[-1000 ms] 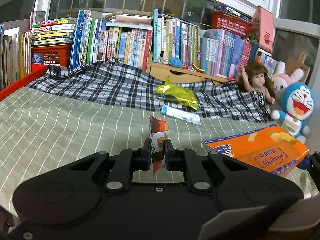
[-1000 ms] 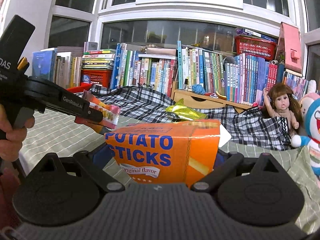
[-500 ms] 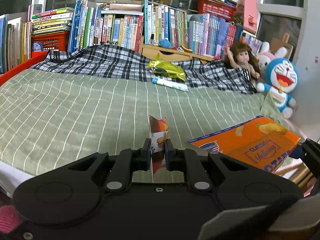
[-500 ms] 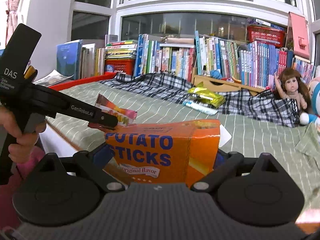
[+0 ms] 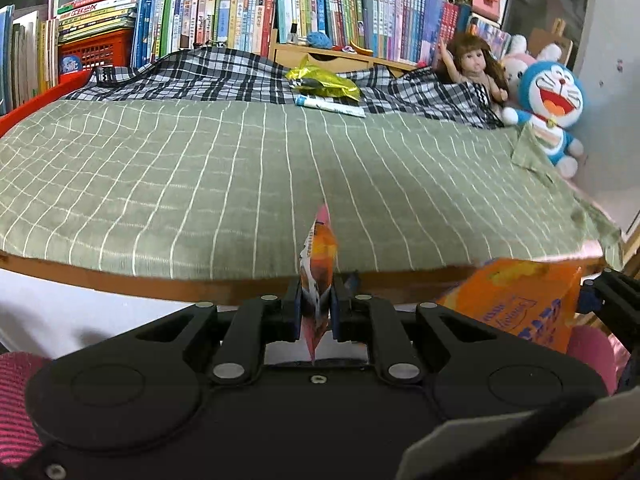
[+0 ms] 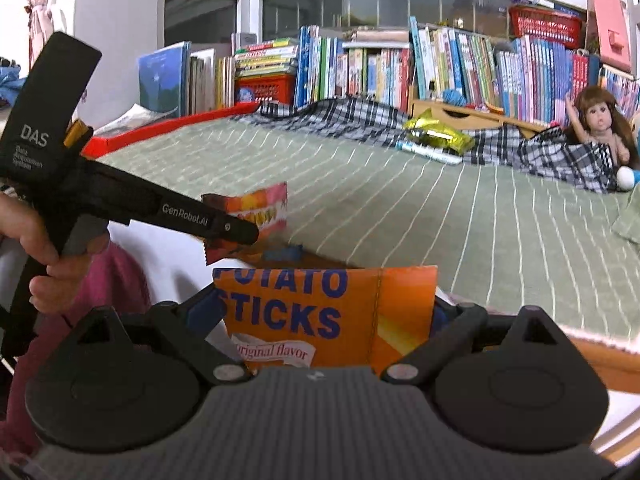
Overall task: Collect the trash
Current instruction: 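Carry the snack packet and POTATO STICKS box over the bed edge into the bin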
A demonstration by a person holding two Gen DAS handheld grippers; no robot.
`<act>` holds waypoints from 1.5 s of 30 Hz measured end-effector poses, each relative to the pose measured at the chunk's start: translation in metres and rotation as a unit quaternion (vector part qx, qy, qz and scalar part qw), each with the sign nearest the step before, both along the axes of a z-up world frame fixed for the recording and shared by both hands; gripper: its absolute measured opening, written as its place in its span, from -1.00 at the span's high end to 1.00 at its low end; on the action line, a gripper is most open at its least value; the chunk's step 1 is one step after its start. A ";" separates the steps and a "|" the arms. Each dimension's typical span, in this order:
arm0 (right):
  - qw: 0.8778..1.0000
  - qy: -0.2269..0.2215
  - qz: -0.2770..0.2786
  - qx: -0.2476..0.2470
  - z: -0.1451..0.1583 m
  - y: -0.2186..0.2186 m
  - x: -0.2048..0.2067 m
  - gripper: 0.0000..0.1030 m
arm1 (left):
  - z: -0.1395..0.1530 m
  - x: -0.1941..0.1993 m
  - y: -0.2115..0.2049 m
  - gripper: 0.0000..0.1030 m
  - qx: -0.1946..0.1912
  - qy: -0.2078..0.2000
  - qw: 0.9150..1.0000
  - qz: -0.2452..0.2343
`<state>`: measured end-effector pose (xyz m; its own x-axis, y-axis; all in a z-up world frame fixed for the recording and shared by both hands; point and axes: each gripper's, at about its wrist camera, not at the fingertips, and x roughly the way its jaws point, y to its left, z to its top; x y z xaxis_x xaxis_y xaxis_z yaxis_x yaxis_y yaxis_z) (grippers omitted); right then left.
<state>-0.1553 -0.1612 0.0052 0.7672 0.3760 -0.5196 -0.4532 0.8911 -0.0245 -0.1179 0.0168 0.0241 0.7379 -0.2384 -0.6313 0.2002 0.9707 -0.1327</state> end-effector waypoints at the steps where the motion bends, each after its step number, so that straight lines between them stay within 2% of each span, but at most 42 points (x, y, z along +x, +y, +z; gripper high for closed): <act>1: 1.000 0.004 0.001 0.000 -0.002 0.000 -0.002 -0.85 | -0.002 -0.002 -0.001 0.76 0.001 0.001 1.000 -0.002; 14: 0.999 0.043 0.011 0.010 -0.022 0.001 -0.005 -0.85 | -0.019 -0.028 -0.007 0.76 0.013 0.018 0.999 -0.024; 21: 0.997 0.075 0.004 0.000 -0.046 0.000 -0.001 -0.85 | -0.044 -0.032 -0.005 0.76 0.025 0.053 0.998 -0.030; 30: 0.991 0.131 -0.008 0.003 -0.082 -0.006 0.019 -0.85 | -0.099 -0.010 0.000 0.76 0.023 0.125 0.991 -0.036; 36: 0.986 0.163 0.001 -0.018 -0.107 0.002 0.030 -0.85 | -0.129 0.007 -0.001 0.73 0.030 0.168 0.984 -0.049; 41: 0.984 0.176 0.004 -0.025 -0.119 0.006 0.037 -0.85 | -0.142 0.021 -0.006 0.72 0.041 0.179 0.982 -0.052; 45: 0.983 0.183 0.003 -0.026 -0.126 0.007 0.039 -0.85 | -0.148 0.031 -0.006 0.71 0.036 0.188 0.980 -0.059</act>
<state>-0.1162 -0.1539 -0.1210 0.5222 0.3463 -0.7794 -0.4459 0.8899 0.0966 -0.0873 0.0107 -0.1242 0.4193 -0.2527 -0.8720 0.2608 0.9535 -0.1510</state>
